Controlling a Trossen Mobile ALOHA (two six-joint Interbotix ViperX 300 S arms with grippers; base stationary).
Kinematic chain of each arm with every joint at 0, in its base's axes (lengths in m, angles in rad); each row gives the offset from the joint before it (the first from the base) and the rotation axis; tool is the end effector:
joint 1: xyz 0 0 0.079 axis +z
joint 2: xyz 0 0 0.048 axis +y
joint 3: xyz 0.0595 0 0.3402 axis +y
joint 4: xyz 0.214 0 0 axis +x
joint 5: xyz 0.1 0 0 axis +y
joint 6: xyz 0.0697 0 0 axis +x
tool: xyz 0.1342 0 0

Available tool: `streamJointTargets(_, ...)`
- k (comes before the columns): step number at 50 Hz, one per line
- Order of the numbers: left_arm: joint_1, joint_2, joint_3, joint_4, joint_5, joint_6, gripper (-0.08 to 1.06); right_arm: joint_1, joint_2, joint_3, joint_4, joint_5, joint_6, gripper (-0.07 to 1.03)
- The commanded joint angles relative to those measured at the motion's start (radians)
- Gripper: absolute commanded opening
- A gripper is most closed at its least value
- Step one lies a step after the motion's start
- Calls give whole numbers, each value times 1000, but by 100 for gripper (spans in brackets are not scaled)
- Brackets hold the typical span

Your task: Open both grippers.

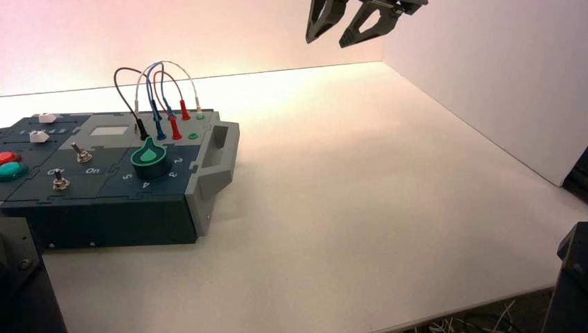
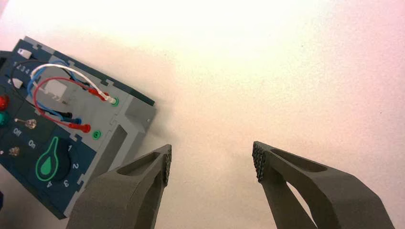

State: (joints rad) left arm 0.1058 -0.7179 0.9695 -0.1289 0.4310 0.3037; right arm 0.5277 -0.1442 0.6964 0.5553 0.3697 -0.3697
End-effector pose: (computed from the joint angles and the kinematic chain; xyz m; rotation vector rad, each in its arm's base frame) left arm 0.2831 0.0191 0.2163 0.1251 0.6795 -0.0132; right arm 0.3315 0.2382 0.1545 -0.0098 0.9242 0.6023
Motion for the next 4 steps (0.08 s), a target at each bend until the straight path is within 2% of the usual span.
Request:
streamJointTargets(1, -6, -6, -12, -2, -3, -3, 87, 2, -28, -12, 3, 5, 2, 87)
streamJointTargets(4, -9, -9, -12, -3, -3, -3, 87, 3, -28, -8, 3, 6, 2, 87)
